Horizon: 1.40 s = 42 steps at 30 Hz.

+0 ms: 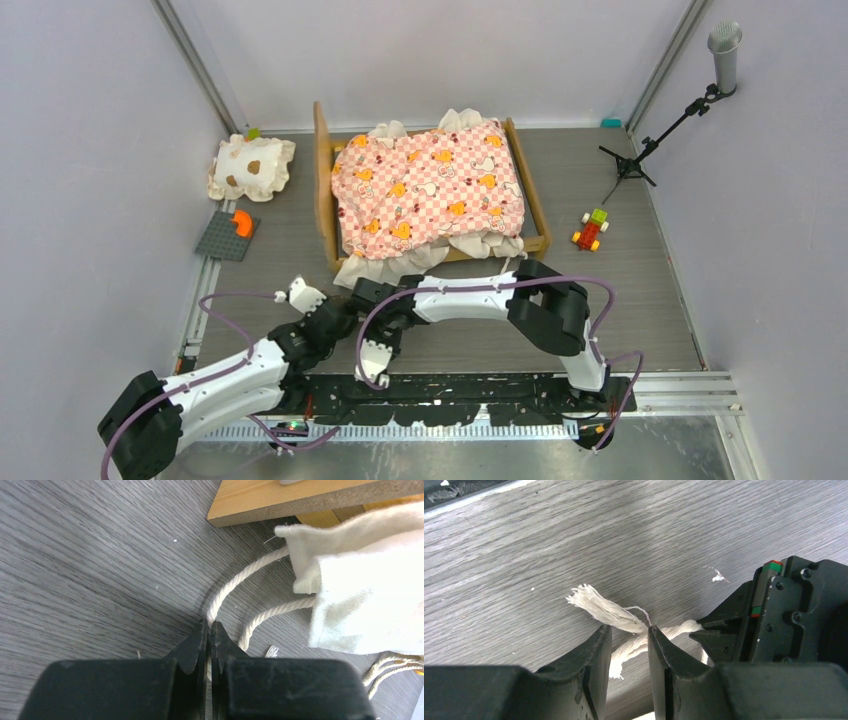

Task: Set up the pet bed
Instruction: Tie the ropes to the bed frame.

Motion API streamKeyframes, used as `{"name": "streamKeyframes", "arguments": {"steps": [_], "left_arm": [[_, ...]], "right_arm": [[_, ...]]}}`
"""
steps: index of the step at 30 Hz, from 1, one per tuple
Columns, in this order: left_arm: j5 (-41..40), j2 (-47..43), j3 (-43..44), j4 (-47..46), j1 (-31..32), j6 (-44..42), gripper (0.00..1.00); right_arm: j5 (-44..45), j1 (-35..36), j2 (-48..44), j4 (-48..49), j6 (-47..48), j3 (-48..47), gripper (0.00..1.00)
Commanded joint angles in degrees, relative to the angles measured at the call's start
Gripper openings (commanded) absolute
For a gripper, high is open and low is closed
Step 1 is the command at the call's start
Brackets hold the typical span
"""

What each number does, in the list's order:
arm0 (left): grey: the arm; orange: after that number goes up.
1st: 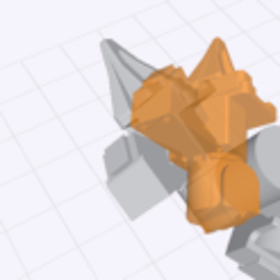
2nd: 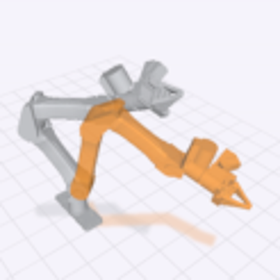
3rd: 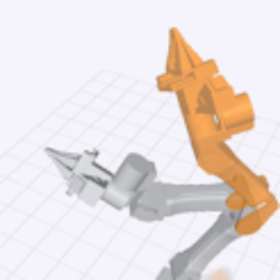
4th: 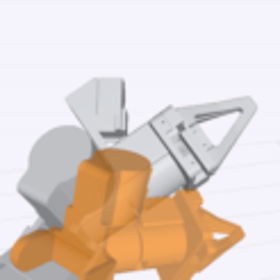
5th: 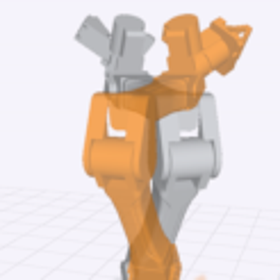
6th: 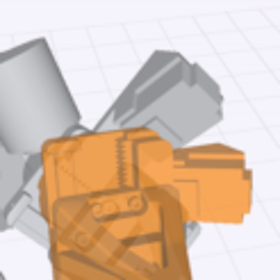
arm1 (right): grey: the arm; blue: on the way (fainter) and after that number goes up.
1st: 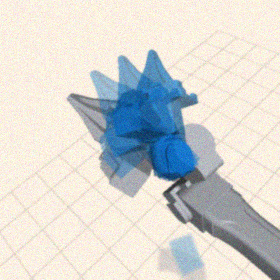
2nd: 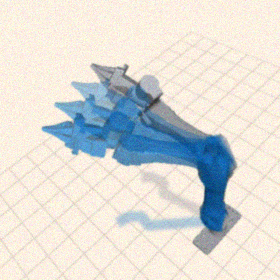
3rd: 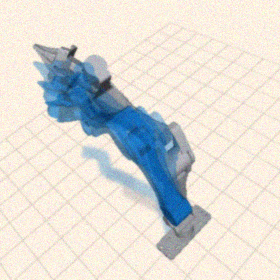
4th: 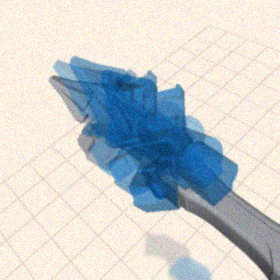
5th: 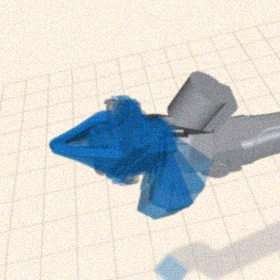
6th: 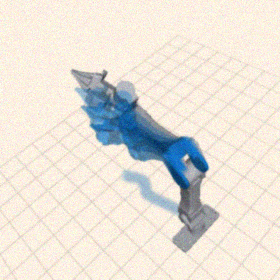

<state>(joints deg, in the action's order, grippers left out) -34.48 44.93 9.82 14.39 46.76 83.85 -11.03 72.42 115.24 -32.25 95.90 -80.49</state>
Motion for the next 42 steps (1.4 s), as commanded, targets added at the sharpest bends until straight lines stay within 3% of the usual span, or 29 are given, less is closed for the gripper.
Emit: {"name": "streamKeyframes", "arguments": {"steps": [1, 18, 42], "left_arm": [[-0.9, 1.7, 0.0, 0.4, 0.0, 0.3, 0.0], [-1.3, 4.2, -2.4, -1.5, 0.0, 2.1, 0.0], [-0.9, -0.6, -5.2, 0.4, 0.0, 4.1, 0.0]], "right_arm": [[-2.0, 0.6, 1.6, -3.5, 0.8, -2.3, 0.38], [-6.1, 0.8, 2.8, -0.8, -1.7, 0.2, 0.38], [-7.6, 0.2, 2.4, 4.6, -7.4, 5.2, 0.35]]}}
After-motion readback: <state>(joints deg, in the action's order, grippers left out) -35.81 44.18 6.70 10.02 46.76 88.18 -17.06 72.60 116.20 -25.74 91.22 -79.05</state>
